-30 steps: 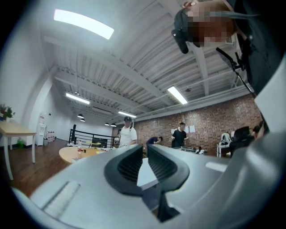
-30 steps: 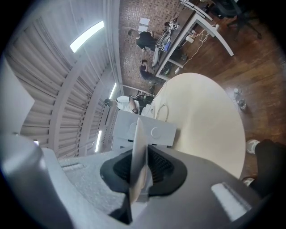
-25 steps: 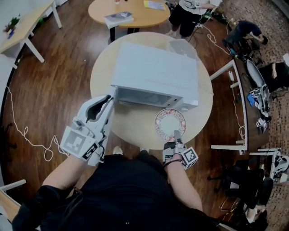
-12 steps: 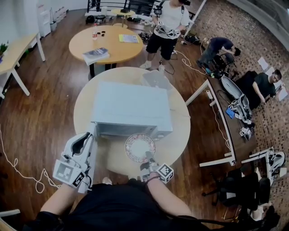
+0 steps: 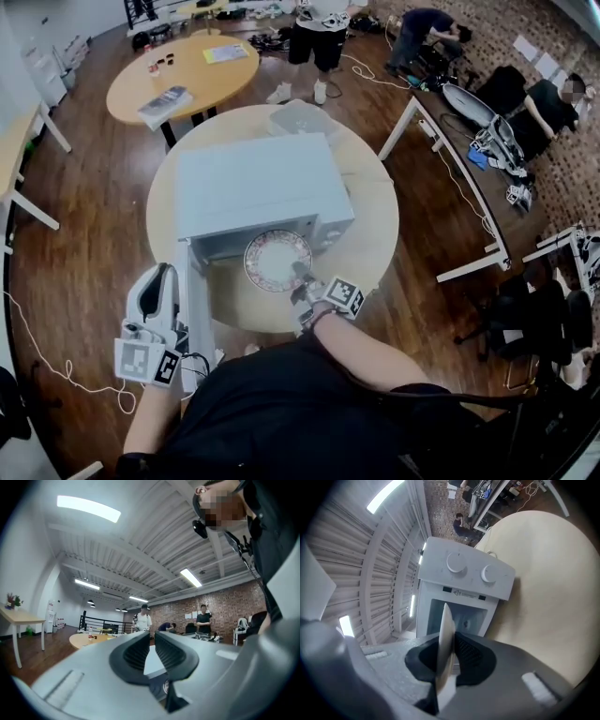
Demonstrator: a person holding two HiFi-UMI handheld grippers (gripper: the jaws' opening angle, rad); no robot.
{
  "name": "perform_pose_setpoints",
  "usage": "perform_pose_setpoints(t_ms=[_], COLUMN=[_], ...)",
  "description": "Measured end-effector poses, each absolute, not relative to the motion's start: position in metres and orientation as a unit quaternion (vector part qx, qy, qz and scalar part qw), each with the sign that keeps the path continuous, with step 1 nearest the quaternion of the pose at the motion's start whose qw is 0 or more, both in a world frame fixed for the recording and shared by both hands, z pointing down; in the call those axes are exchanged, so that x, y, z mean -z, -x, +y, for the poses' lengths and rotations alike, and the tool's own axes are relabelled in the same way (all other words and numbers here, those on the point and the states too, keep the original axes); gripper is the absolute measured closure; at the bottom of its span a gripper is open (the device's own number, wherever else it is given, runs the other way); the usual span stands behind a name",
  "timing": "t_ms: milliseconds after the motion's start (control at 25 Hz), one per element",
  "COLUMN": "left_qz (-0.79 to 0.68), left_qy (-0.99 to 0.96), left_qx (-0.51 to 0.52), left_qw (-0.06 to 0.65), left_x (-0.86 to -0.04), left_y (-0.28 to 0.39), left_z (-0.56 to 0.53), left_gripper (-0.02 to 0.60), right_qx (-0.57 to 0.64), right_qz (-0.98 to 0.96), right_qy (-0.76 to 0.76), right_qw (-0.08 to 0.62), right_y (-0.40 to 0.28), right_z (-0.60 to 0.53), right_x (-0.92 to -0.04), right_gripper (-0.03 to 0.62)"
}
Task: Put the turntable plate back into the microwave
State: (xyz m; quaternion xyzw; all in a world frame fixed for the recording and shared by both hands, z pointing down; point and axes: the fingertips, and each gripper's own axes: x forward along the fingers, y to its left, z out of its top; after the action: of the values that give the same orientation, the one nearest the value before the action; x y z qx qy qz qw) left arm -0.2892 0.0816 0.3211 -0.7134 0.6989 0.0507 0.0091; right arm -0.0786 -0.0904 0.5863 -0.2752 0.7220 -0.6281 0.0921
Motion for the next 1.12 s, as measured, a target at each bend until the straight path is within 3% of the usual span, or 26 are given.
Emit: perform_pose_setpoints(t_ms=[1120], left_qz=[0.723], left_qy=[0.689], left_qx=[-0.048], left_qw=[-0.012], left_x=[-0.326], left_y=[0.311], left_z=[0.053], left_gripper=[0.545], right_qx=[0.638], right_qz=[0.727], right_qy=[0.247], right_qw=[0.061], right_y=[0.121], right_z=[-0.115], right_x=[-0.589], right_gripper=[0.557])
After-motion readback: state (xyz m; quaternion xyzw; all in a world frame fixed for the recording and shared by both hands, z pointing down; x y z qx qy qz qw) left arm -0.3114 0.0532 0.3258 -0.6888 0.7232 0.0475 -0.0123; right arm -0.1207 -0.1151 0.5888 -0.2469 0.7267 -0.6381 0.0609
